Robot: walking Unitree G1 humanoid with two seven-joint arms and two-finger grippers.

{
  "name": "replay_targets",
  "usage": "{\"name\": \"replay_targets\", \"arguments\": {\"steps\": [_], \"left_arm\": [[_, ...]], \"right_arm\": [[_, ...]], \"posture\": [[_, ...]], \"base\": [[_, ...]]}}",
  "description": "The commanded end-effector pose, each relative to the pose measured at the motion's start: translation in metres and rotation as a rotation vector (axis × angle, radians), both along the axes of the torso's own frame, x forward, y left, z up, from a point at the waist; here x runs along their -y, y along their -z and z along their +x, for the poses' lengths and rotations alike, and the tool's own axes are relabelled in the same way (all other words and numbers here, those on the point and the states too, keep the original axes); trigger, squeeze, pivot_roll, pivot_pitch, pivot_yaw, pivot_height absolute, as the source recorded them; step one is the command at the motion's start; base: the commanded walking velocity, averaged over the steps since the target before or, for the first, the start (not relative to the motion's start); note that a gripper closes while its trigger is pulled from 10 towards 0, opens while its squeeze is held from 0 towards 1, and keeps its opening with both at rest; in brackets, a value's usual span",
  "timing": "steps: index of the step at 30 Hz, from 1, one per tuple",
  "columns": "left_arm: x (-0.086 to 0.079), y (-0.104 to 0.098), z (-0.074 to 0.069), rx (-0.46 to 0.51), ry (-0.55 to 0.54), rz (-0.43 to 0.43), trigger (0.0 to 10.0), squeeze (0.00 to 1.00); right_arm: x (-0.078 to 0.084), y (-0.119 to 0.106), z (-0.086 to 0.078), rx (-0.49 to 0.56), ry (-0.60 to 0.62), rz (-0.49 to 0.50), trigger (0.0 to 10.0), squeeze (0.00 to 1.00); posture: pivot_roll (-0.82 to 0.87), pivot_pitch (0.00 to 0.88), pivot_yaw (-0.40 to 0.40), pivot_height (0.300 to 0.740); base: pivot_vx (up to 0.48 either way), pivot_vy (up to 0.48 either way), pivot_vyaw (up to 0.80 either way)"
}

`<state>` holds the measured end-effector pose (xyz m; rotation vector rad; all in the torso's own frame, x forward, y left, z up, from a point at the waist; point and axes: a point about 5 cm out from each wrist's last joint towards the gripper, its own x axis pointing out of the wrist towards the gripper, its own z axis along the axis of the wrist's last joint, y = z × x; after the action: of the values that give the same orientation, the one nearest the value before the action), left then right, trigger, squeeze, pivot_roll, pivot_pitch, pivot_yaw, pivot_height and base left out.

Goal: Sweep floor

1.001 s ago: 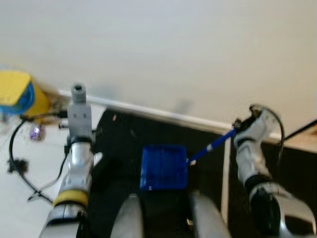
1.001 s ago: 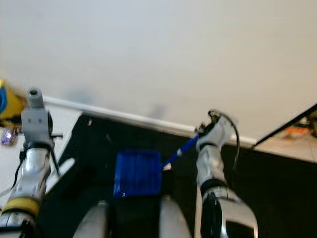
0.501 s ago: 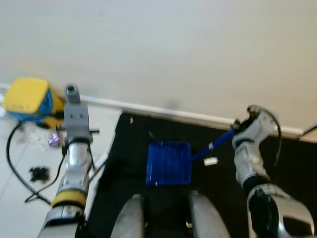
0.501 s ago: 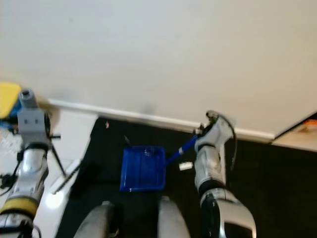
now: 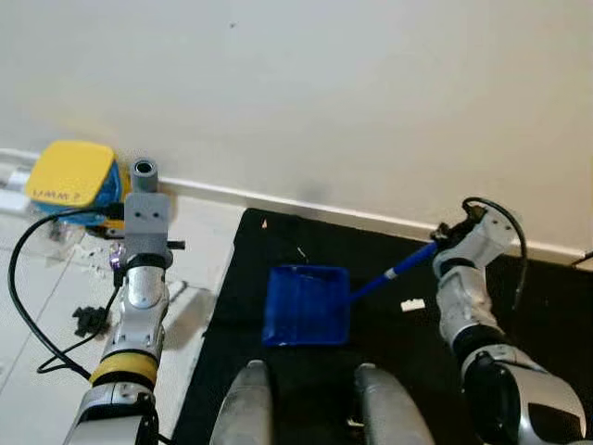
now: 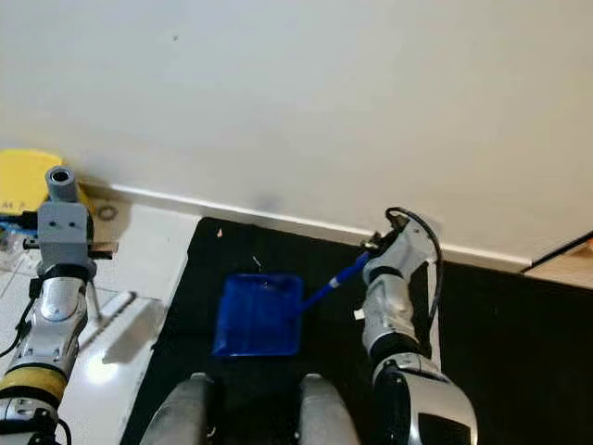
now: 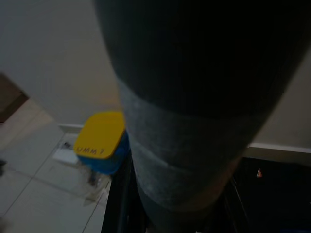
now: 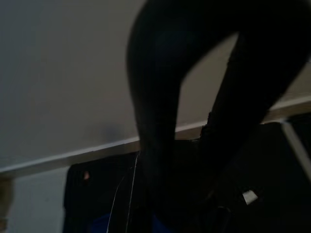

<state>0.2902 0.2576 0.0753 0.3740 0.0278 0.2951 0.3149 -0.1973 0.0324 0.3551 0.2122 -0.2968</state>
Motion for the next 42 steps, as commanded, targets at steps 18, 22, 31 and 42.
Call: {"name": "replay_targets", "arguments": {"steps": [18,22,31,42], "left_arm": [[-0.0079,0.0001,-0.0030,0.006,-0.063,-0.033,10.0,0.00],[-0.0085,0.0012,-0.0028,0.000,-0.072,-0.045,10.0,0.00],[-0.0066,0.0009,-0.0021,0.000,-0.055,-0.042,10.0,0.00],[-0.0061,-0.0002,-0.0024,0.001,-0.042,-0.032,10.0,0.00]], "right_arm": [[0.0043,-0.0023,0.0031,-0.019,-0.018,-0.025,10.0,0.00],[0.0053,-0.0022,0.0029,-0.020,-0.013,-0.021,10.0,0.00],[0.0088,-0.0008,0.0010,-0.023,0.003,-0.017,10.0,0.00],[0.0088,-0.0019,0.0013,-0.014,0.005,-0.020,10.0,0.00]], "posture": [[0.10,0.117,-0.021,0.740],[0.10,0.117,-0.021,0.740],[0.10,0.116,-0.017,0.740],[0.10,0.105,-0.017,0.740]], "base": [[0.000,0.000,0.00],[0.000,0.120,0.00],[0.000,0.465,0.00],[0.000,0.031,0.00]]}}
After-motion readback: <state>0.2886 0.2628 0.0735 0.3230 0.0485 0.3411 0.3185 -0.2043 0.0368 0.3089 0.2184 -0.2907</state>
